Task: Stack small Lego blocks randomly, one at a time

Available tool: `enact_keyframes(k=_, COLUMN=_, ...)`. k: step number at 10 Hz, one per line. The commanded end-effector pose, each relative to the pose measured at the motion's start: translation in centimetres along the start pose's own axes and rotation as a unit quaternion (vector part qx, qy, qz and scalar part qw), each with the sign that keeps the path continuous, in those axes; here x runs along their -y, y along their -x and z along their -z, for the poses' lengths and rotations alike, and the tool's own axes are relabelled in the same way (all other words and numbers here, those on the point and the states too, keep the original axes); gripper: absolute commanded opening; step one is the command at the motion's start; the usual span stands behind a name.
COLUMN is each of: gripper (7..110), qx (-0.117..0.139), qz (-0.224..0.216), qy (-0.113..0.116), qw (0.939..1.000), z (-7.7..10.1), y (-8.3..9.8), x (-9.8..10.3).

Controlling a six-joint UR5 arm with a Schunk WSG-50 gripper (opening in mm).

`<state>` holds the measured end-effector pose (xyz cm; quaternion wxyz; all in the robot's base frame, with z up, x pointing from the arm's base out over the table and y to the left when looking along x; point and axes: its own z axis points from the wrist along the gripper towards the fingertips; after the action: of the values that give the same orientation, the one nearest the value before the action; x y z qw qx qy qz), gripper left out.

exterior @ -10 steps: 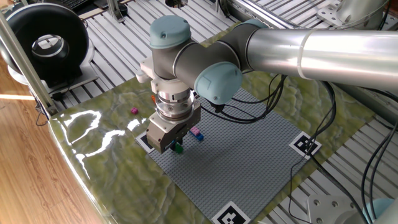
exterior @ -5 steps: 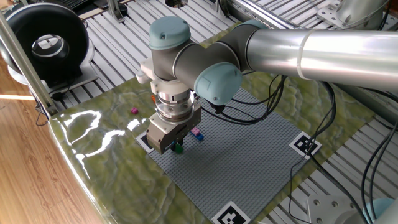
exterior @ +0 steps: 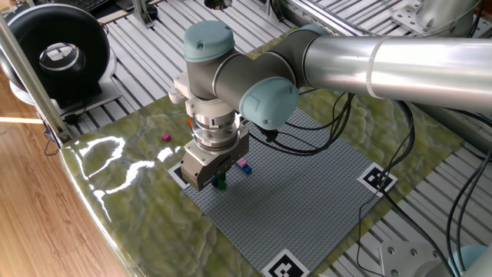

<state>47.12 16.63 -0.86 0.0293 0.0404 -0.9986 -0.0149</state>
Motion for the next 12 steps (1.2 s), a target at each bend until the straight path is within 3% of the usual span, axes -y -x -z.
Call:
enact_keyframes(k=1, gripper=7, qx=-0.002, qz=-0.011, qy=0.004, qw=0.9999, z=0.11, y=0.01, x=-0.15)
enact_keyframes(k=12, gripper=7, qx=0.001, qz=-0.011, qy=0.004, qw=0.9999, z=0.41, y=0.53, x=-0.21)
